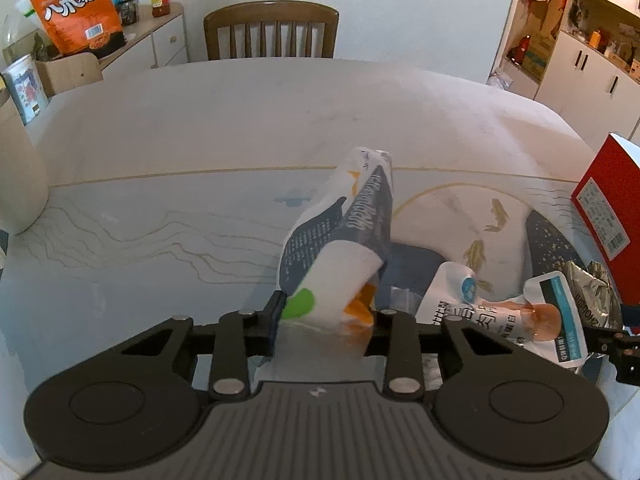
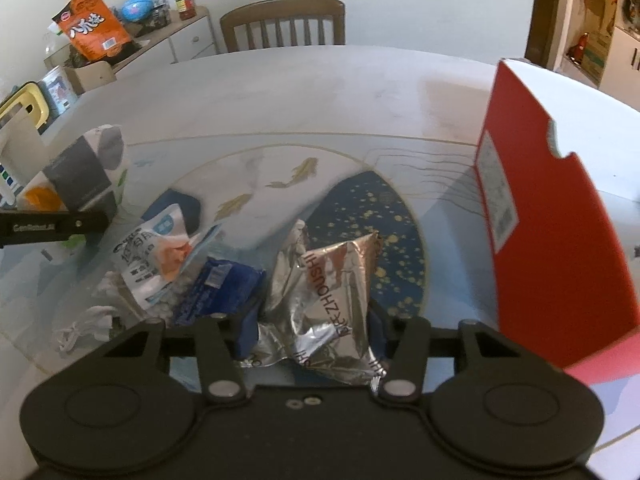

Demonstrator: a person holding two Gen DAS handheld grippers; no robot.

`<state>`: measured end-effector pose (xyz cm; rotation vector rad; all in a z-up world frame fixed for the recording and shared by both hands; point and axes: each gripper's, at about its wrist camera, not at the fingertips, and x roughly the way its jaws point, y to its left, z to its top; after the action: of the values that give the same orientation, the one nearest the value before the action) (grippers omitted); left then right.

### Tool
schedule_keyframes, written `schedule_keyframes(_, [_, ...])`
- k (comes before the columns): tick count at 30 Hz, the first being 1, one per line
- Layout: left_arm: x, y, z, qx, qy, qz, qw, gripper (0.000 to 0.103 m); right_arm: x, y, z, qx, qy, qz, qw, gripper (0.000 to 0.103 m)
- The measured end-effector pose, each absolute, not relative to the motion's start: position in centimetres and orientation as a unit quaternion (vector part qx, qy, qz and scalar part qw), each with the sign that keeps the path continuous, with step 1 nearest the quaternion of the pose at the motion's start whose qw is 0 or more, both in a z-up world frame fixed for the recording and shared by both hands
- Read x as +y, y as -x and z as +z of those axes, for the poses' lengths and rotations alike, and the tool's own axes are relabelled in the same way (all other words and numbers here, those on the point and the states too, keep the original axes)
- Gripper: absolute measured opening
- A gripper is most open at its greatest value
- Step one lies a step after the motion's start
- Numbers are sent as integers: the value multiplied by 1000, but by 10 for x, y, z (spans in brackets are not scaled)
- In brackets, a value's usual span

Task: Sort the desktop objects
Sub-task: 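Grasp the white-and-grey bag with the left tool while the right tool grasps the silver foil packet, then lift and carry the white bag and silver foil packet with both tools toward the shoebox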

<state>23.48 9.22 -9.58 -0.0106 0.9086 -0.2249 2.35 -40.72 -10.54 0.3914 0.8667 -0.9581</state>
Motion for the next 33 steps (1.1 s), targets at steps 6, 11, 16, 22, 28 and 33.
schedule_keyframes(6, [88,-231,-91,435,3,-112,893,31,-403,-17,-97,392,-177,-449,783,52])
schedule_keyframes(11, [84,-226,-85,431,-1,-114,895,31,-399,-14,-93,389,-173,-449,785,52])
schedule_keyframes(16, [81,-218,-77,424,-7,-118,898,31,-394,-10,-86,385,-169,-449,789,52])
schedule_keyframes(22, [74,-206,-67,413,-18,-126,902,31,-388,-4,-78,378,-166,-446,794,52])
schedule_keyframes(28, [66,-198,-61,410,-30,-137,901,23,-381,1,-68,371,-163,-443,799,52])
schedule_keyframes(33, [58,-192,-53,408,-32,-148,900,21,-374,5,-57,365,-160,-437,806,52])
